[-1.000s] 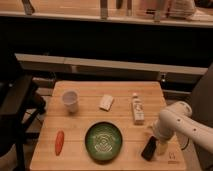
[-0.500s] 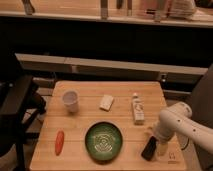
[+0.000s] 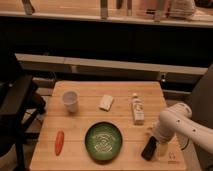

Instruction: Place the eraser in the ceramic cup

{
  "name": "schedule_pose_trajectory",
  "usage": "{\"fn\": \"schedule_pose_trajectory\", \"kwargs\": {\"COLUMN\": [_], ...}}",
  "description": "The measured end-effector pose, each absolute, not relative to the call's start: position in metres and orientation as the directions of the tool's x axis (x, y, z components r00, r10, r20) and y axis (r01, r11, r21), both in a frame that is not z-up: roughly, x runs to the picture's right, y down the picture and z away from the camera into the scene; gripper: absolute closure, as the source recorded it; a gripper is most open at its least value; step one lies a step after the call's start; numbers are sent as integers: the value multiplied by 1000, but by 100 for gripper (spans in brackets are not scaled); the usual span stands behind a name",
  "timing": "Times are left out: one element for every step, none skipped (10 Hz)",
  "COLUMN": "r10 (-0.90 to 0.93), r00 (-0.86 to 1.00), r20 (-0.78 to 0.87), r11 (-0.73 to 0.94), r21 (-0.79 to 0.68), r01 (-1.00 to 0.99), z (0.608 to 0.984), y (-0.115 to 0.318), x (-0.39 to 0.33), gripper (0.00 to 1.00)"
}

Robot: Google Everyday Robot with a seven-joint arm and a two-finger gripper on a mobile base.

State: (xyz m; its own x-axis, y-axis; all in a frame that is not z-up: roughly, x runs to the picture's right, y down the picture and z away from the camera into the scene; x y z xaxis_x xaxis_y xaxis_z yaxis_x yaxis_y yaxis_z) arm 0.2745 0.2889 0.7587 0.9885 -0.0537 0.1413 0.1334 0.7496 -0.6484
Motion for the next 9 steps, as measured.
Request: {"fn": "schedule_pose_trajectory", "kwargs": {"r10": [-55,-56,-58,-59,-61,-62,-63,-64,-65], "r00": [988,988,988,988,987,987,987,987,986], "r20": [143,144,144,146,147,147,149,150,151], "r11": [749,748,746,745,745,744,744,743,742], "r21": [-649,-650,-651,-652,-652,-652,-652,-653,-654], "r01": [136,137,138,141,143,144,146,147,149], "z": [759,759,759,760,760,760,760,761,761], "y": [289,290,290,291,291,292,292,293,293], "x": [275,275,275,275,275,275,275,276,276], "gripper": [20,20,20,20,20,20,20,20,20]}}
